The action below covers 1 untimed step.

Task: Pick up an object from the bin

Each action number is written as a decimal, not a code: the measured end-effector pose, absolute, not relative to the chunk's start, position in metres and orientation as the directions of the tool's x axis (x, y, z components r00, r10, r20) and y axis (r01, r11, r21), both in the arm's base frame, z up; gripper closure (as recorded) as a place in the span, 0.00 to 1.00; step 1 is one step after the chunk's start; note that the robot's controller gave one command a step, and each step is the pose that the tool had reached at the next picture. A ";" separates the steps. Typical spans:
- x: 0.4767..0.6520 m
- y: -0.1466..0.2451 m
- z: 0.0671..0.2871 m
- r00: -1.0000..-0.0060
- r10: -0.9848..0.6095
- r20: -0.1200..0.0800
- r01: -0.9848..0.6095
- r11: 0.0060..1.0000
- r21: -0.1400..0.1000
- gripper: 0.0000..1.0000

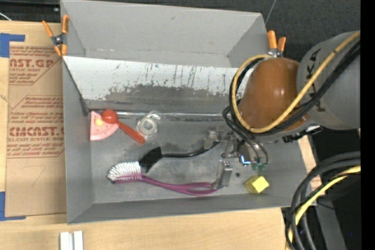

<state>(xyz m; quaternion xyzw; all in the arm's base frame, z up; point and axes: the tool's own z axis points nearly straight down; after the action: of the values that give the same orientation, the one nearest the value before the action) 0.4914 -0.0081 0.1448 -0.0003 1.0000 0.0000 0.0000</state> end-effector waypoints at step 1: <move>0.491 -0.008 0.145 -1.000 -0.001 0.000 -0.001 1.000 0.000 0.00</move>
Offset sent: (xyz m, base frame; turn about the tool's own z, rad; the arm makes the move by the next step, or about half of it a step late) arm 0.0020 0.0152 -0.0747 0.0055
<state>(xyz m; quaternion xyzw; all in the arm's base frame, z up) 0.4914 -0.0081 0.1448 -0.0004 1.0000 0.0000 0.0000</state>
